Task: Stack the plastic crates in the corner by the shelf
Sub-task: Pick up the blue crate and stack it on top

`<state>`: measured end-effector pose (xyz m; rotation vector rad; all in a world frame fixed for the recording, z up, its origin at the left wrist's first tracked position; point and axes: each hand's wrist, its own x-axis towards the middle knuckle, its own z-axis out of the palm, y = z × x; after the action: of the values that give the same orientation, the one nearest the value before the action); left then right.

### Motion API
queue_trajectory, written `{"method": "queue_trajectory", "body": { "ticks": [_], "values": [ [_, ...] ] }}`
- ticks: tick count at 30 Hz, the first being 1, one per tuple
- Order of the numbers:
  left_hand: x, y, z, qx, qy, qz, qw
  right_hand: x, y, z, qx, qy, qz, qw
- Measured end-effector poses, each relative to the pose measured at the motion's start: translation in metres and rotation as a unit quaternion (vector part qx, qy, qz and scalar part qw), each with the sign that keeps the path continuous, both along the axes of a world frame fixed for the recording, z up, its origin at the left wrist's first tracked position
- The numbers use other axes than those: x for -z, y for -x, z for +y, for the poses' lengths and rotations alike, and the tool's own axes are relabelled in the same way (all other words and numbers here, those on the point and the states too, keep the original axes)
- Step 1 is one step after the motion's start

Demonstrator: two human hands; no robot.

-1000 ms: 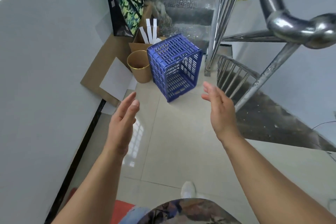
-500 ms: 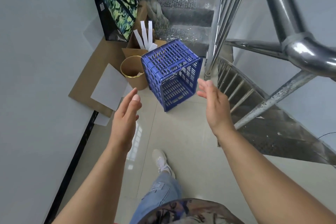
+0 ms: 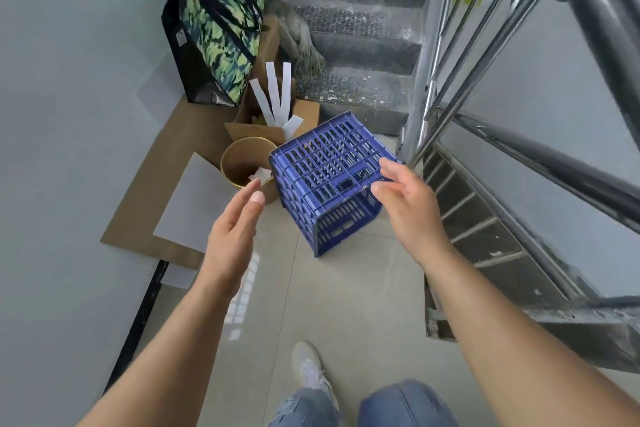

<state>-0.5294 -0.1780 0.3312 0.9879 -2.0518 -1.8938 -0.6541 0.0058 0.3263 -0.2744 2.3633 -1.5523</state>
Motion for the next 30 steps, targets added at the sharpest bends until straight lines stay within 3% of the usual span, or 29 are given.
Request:
{"method": "queue_trajectory", "body": {
  "ticks": [10,19,25,30],
  "values": [
    [0.081,0.084,-0.014,0.033,-0.025,-0.099,0.994,0.077,0.113,-0.028,-0.079,-0.109,-0.010,0.991],
    [0.168,0.118,-0.016,-0.049,-0.079,-0.113,0.989,0.169,0.200,-0.042,-0.221,-0.274,-0.016,0.936],
    [0.211,0.134,-0.009,-0.081,-0.097,-0.105,0.986,0.225,0.223,-0.051,-0.336,-0.381,0.035,0.861],
    [0.238,0.127,-0.008,-0.096,-0.117,-0.100,0.984,0.266,0.231,-0.061,-0.453,-0.475,0.086,0.750]
  ]
}}
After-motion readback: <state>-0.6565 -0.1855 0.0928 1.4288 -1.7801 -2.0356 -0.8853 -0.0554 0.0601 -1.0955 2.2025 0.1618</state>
